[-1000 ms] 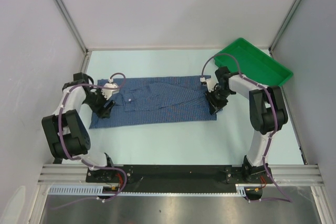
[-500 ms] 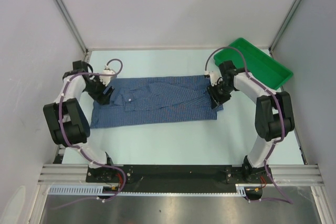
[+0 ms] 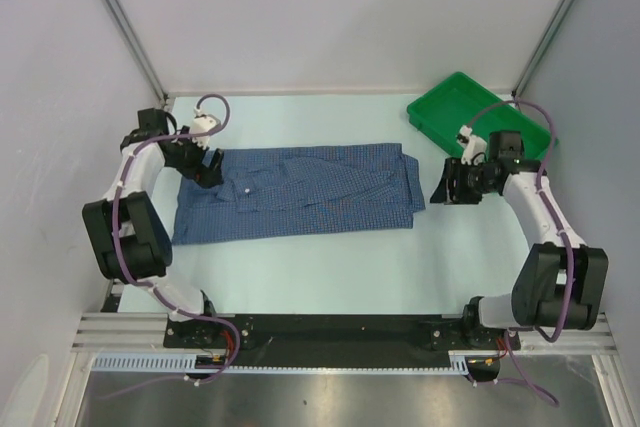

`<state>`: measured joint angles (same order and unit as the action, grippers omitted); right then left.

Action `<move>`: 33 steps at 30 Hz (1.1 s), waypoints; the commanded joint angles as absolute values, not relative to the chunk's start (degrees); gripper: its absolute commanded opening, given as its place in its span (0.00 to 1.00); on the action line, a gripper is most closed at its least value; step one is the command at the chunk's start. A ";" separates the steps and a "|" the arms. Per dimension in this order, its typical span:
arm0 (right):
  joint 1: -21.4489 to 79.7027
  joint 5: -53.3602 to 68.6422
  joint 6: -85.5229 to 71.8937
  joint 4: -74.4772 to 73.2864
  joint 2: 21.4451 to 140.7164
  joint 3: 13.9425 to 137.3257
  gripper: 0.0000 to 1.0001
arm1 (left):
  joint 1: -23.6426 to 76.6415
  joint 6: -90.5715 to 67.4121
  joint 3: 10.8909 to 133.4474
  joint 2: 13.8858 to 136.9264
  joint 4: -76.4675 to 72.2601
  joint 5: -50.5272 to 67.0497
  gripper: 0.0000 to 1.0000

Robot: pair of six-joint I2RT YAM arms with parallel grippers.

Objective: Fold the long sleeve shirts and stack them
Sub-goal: Fold the shirt

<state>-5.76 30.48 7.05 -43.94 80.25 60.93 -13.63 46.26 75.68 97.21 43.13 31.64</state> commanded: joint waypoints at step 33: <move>9.76 6.77 15.29 -38.67 115.93 81.03 0.00 | -15.12 46.14 75.39 100.19 40.17 25.31 0.86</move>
